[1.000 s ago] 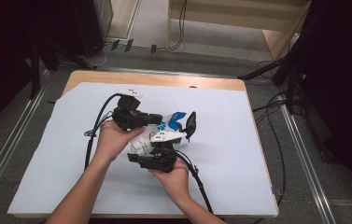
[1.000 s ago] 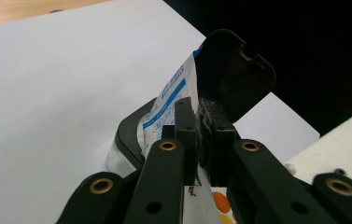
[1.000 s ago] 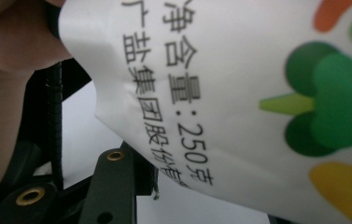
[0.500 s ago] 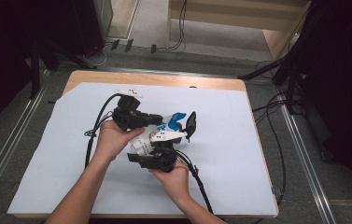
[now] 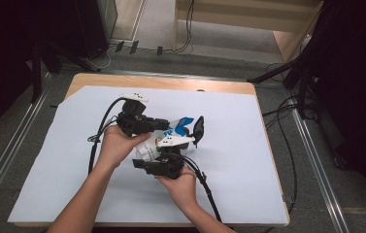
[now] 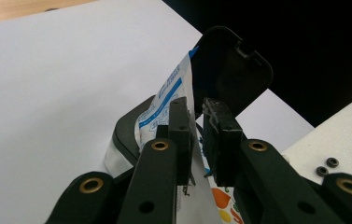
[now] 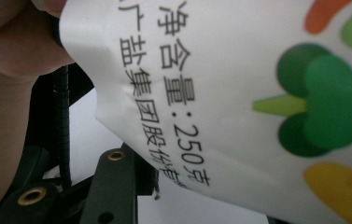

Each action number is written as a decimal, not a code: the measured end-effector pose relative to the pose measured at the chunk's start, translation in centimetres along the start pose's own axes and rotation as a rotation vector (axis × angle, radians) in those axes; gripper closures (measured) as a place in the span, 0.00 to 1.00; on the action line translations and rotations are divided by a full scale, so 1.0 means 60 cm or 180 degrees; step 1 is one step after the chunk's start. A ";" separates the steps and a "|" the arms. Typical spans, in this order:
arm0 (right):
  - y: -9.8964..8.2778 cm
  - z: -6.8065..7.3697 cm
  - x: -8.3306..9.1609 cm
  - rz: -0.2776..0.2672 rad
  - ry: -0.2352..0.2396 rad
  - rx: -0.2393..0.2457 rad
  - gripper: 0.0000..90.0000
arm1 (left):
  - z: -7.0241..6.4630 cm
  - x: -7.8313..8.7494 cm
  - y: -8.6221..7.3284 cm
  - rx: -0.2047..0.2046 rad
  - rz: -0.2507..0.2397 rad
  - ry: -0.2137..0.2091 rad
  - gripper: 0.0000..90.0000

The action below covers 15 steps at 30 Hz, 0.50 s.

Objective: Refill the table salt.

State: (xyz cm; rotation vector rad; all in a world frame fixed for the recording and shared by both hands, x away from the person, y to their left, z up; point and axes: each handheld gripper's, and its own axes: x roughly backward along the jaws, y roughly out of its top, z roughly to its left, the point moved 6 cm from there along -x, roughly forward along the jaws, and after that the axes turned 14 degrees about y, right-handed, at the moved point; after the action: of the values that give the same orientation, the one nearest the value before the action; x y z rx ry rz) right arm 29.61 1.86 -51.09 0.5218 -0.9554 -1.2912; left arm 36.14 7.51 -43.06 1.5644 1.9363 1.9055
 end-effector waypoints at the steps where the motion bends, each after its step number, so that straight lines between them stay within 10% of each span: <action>1: 0.000 0.000 0.000 0.0007 -0.0002 0.0006 0.67 | 0.000 0.000 0.000 -0.0002 -0.0002 -0.0001 0.91; 15: 0.002 0.002 0.001 -0.0038 0.0041 -0.0036 0.67 | -0.003 0.002 0.001 0.0003 -0.0027 0.0007 0.90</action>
State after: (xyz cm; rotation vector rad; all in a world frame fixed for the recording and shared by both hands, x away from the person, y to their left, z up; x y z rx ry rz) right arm 29.60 1.84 -50.91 0.5271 -0.9349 -1.3018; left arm 36.03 7.44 -42.93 1.5524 1.9417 1.9045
